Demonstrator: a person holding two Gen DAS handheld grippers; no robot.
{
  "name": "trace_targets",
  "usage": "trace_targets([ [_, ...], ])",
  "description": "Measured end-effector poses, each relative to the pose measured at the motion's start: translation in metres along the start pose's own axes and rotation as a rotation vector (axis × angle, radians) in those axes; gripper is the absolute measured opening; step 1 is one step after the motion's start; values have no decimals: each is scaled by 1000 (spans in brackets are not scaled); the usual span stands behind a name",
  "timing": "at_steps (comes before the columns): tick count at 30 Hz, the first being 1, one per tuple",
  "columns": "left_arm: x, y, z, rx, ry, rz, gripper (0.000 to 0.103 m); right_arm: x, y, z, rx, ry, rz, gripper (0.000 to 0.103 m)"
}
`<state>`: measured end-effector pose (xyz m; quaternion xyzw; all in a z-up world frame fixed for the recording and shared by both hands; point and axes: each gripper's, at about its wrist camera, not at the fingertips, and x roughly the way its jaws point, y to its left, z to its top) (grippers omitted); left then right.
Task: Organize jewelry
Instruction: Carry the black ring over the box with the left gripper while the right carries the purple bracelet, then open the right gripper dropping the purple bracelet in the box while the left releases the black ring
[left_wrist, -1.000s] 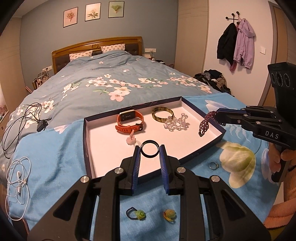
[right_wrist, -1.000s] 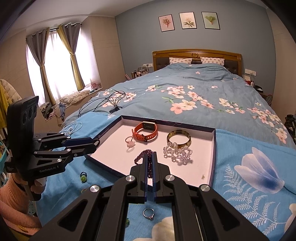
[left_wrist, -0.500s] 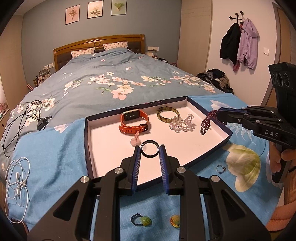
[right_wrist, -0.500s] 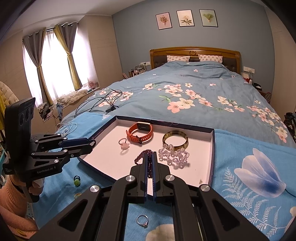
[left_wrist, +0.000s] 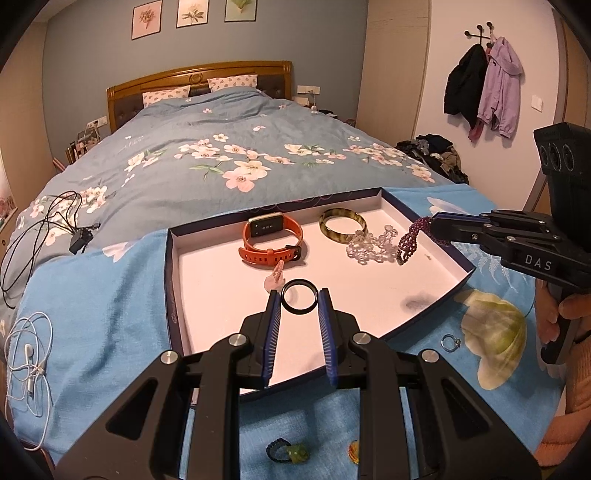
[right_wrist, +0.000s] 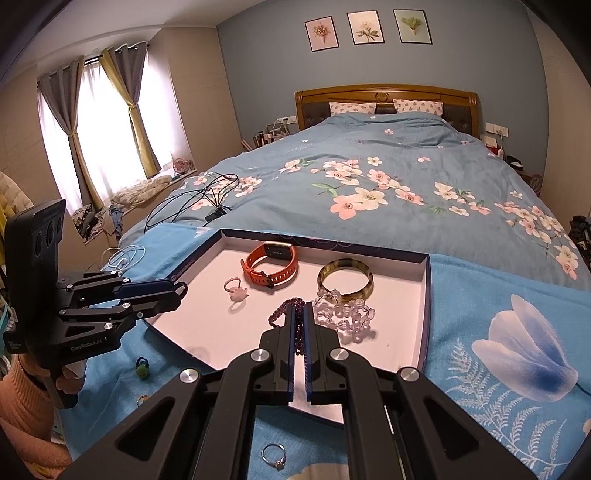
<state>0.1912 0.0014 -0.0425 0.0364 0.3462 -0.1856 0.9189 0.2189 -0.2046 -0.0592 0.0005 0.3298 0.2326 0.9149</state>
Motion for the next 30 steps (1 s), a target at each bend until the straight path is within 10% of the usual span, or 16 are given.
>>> trace_targets([
  [30,28,4,3,-21,64,-13,21,31,-11,3,26,89,-8,3],
])
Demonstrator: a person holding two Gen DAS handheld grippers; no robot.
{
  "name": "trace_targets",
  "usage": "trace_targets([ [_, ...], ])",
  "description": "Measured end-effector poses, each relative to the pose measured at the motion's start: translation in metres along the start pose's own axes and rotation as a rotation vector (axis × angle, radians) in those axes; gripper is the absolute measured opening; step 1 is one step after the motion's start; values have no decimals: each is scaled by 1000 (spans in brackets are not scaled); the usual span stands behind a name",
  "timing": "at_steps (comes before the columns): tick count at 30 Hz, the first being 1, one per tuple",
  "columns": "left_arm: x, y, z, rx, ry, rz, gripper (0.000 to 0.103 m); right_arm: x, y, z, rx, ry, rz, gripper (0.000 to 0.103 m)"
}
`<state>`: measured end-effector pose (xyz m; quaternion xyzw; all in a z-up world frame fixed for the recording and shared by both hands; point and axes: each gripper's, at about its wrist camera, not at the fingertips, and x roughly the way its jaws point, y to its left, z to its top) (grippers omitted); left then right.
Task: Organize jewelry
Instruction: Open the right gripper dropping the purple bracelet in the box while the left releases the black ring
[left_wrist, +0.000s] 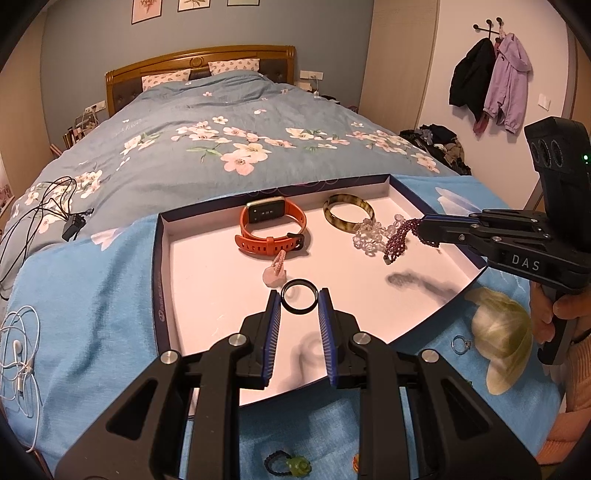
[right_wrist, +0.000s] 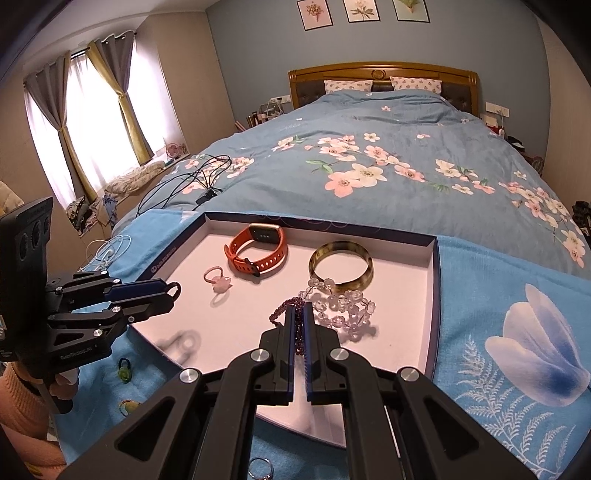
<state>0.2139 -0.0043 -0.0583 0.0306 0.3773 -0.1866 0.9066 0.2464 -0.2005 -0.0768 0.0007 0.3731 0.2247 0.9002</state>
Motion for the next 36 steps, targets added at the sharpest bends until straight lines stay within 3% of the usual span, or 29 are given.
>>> trace_targets([
  [25,32,6,6,-25,61,-14,21,11,-6,-3,35,25,-10,5],
  [36,52,7,15,-34,92,38,23,-10,-3,-16,58,1,15,7],
])
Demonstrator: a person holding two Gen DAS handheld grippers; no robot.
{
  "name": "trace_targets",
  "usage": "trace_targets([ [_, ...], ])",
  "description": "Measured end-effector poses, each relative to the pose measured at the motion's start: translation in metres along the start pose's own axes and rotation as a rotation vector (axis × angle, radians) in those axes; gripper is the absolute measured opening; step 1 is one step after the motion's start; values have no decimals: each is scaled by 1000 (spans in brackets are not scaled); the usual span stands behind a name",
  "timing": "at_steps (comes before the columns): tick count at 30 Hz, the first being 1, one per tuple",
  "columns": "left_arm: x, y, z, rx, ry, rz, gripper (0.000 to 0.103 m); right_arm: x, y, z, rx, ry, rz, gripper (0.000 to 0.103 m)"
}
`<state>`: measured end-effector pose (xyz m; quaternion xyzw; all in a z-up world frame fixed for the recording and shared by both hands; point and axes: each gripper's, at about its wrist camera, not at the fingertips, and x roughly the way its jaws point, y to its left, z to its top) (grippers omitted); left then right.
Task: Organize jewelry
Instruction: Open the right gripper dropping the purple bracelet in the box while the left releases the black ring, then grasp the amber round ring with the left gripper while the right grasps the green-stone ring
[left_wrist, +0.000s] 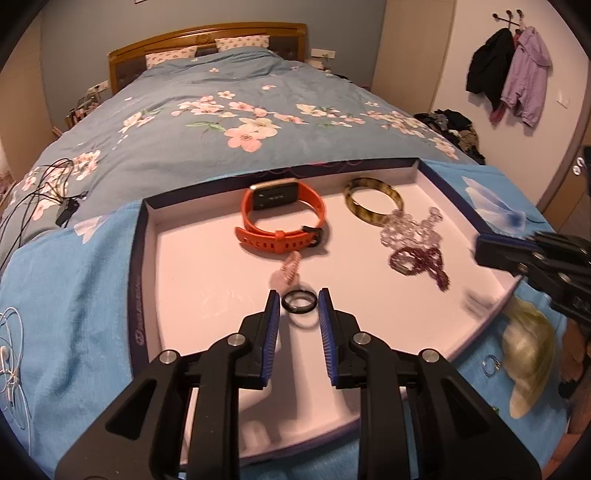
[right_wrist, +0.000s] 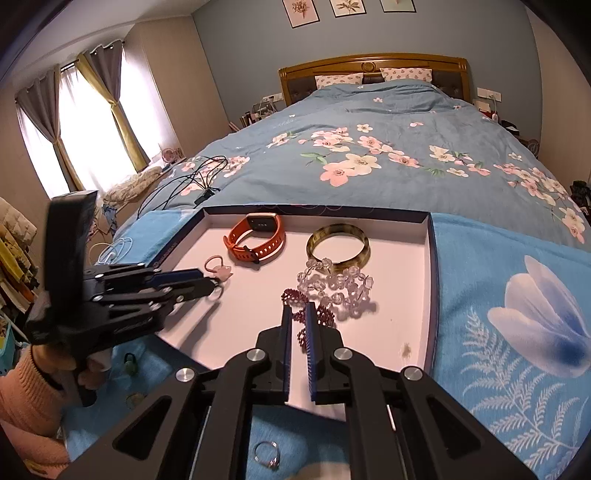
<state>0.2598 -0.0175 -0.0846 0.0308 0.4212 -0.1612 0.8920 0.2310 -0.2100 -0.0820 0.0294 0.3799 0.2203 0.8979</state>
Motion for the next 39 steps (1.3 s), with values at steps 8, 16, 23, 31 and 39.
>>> trace_targets([
  [8,-28,1,-3,-5,-75,9,38,-33,10,-11,-26,-51,21,20],
  [16,-86,-7,-29,56,-175,-10,44,-48,24,-39,-82,-4,33,23],
  [23,-111,-8,-67,66,-169,-48,45,-43,41,-65,-126,70,55,23],
  [31,-113,-19,-107,77,-104,-72,45,-32,49,-83,-118,120,64,24],
  [39,-106,-30,-124,100,-51,-96,45,-26,54,-88,-124,134,59,24],
])
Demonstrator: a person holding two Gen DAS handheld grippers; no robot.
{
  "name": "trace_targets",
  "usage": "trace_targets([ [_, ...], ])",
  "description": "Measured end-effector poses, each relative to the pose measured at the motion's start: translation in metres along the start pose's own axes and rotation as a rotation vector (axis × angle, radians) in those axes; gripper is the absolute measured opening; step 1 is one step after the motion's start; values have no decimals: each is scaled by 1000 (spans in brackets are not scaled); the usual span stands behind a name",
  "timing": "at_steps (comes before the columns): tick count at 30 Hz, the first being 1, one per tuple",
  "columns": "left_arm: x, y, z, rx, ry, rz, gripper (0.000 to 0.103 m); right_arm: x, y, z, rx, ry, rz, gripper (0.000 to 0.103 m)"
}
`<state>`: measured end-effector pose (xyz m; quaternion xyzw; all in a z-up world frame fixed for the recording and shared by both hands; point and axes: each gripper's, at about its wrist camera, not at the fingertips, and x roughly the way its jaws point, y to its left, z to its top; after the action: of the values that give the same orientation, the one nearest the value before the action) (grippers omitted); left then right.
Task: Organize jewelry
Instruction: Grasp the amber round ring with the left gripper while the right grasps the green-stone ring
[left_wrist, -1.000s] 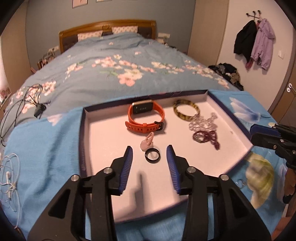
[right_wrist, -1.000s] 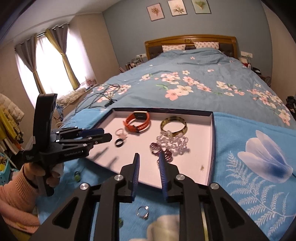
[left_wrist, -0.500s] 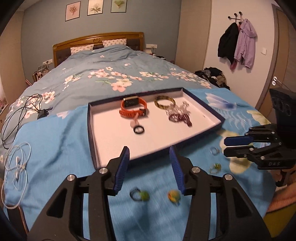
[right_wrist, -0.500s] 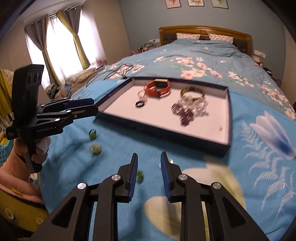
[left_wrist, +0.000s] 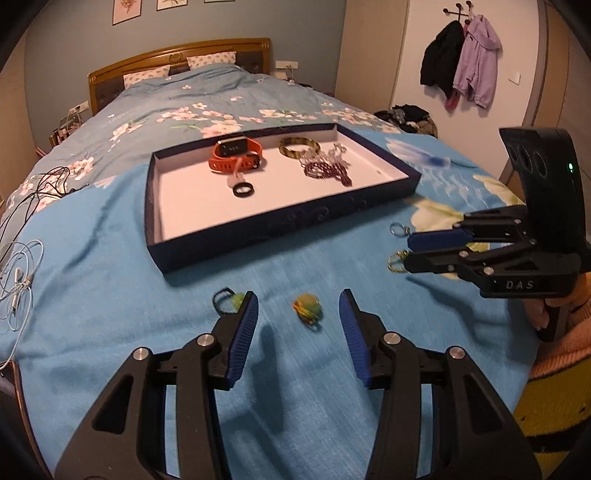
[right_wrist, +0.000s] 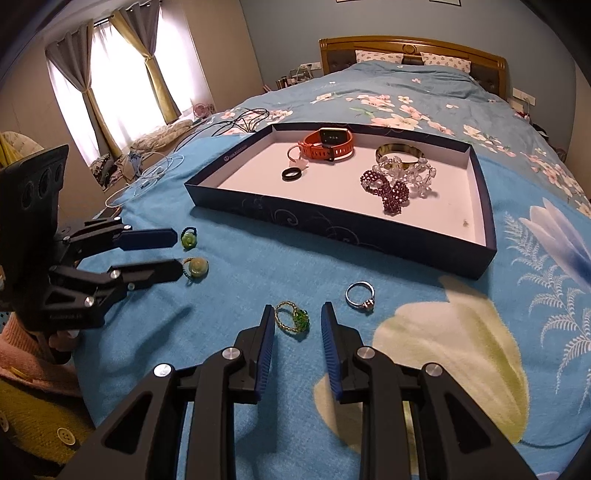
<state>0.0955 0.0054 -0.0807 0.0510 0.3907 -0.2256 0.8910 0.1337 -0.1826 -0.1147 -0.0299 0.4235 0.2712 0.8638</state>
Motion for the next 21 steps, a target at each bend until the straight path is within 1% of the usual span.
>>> trace_targets([
  [7,11,-3,-2,-2,46,0,45,2,-3,1,6,2,-1,23],
  [12,17,-1,1,-16,59,-1,43,4,-3,1,5,9,-1,22],
  [15,22,2,2,-32,73,-11,42,5,-3,1,5,14,-4,18],
  [16,22,3,2,-32,73,-10,41,5,-4,1,6,15,-4,13],
  [18,23,3,3,-32,74,-12,40,5,-3,2,4,17,-8,12],
  [19,24,3,3,-34,76,-14,39,5,-3,2,3,17,-8,9],
  [21,24,3,3,-34,77,-10,35,6,-2,1,1,16,-10,9],
])
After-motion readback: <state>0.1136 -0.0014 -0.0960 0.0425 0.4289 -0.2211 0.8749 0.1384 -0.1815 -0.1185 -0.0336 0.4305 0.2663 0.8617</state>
